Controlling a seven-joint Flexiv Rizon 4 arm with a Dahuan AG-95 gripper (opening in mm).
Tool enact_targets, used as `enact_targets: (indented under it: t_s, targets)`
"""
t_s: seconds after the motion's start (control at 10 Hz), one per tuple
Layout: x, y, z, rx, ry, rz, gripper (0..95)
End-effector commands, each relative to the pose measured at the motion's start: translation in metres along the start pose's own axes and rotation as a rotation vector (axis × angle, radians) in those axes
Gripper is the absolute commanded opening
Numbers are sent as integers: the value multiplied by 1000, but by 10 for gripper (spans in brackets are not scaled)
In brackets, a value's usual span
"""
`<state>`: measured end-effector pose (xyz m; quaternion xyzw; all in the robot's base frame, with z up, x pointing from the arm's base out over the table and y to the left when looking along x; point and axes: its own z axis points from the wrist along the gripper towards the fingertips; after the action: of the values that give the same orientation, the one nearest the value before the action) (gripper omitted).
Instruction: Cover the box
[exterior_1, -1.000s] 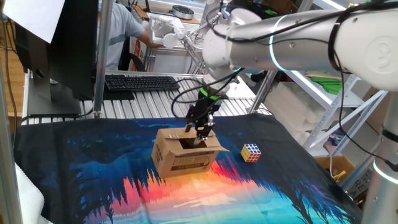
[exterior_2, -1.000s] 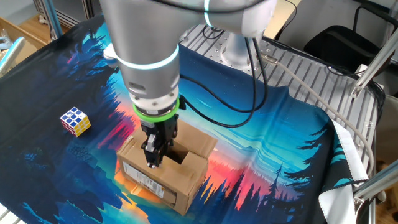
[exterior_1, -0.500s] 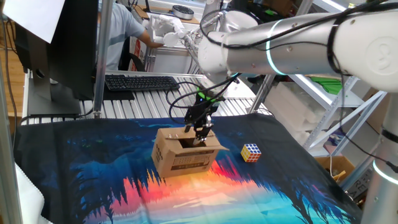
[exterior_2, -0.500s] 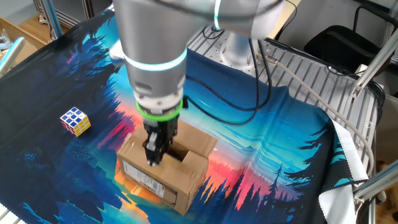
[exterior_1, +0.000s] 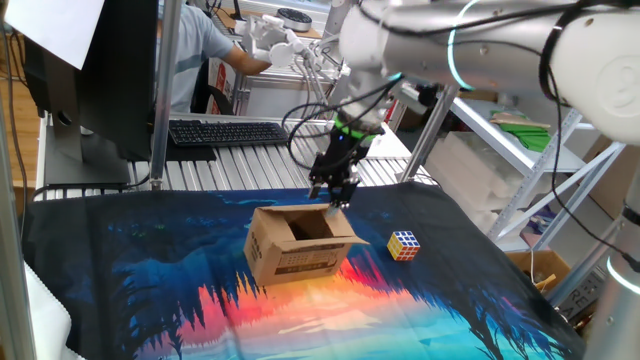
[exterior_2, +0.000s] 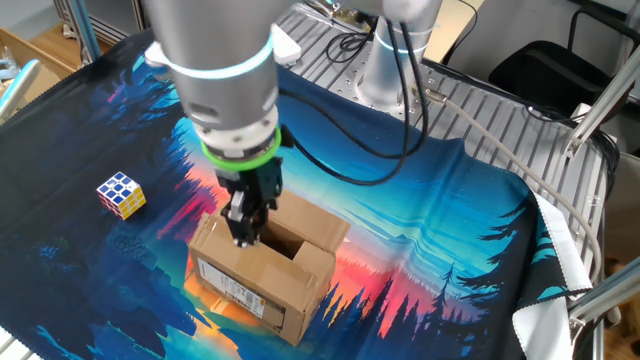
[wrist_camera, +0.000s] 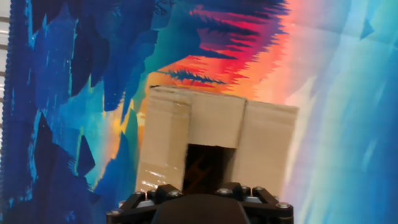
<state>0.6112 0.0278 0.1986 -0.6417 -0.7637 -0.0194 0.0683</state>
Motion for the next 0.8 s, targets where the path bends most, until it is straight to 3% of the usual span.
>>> enact_targets:
  t_s: [0.1,0.5,0.6,0.8]
  targets:
    - [2,-7,0,-11,-11,1,570]
    - [5,-34,6,-25,-14,-6,570]
    - [6,-47,9,-35,-16,7,570]
    - [14,-57,6,-32,-14,20,570]
